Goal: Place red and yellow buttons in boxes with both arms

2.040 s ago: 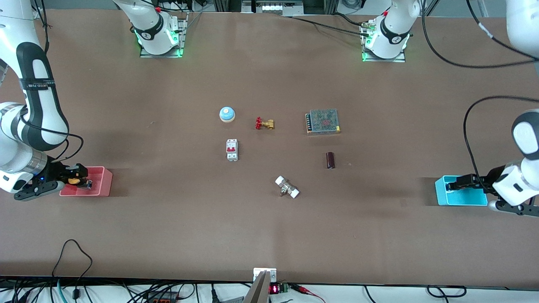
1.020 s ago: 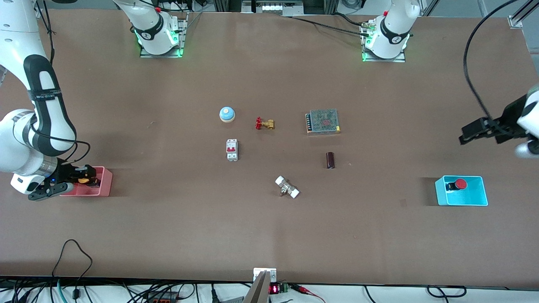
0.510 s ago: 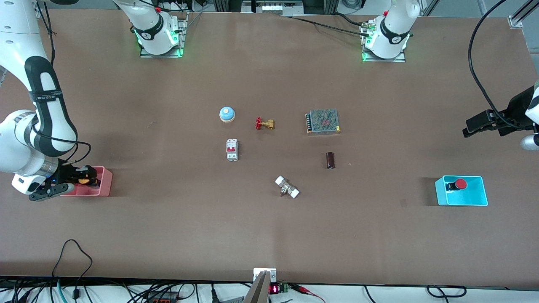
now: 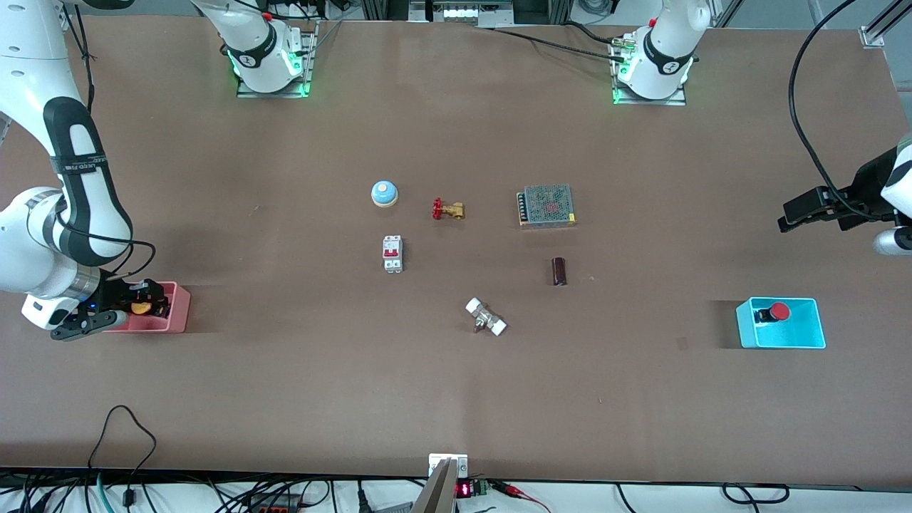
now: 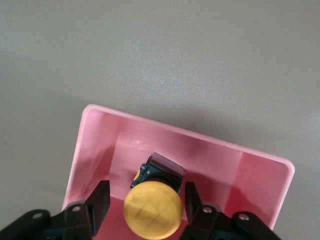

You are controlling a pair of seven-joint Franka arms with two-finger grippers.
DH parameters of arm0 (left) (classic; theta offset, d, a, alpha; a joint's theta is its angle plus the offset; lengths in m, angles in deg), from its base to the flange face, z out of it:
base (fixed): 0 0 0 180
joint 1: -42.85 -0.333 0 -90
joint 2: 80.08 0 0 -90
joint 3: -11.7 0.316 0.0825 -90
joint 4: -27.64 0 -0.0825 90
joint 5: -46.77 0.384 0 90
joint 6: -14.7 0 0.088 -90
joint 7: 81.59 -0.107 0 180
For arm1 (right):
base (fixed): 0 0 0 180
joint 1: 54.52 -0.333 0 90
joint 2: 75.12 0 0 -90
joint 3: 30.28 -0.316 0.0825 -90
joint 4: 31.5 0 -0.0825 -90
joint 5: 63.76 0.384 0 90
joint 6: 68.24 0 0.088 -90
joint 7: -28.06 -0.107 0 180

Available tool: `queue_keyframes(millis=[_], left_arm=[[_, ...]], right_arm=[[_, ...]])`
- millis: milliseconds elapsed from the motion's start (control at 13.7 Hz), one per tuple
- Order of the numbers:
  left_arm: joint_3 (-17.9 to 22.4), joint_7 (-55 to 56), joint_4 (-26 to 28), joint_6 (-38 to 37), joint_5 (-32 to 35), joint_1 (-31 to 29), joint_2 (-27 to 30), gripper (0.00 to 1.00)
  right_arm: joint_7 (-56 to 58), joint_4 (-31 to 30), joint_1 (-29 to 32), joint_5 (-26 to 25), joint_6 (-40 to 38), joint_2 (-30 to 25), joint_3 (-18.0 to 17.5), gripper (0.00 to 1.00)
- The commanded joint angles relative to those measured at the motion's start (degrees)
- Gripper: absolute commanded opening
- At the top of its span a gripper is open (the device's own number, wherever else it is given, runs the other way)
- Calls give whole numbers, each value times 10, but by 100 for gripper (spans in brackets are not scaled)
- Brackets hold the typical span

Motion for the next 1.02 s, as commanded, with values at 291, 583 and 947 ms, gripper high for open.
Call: queue_keyframes(millis=[291, 583, 947], left_arm=[[-8, 2, 7, -11, -2, -13, 14, 100], [-8, 0, 7, -18, 1, -13, 14, 100], [-12, 7, 7, -17, 27, -11, 16, 100]], right_arm=[[9, 14, 1, 9, -80, -68, -6, 82], [-16, 14, -26, 2, -159, -148, -7, 100], [-223, 22, -89, -78, -279, -271, -10, 100]])
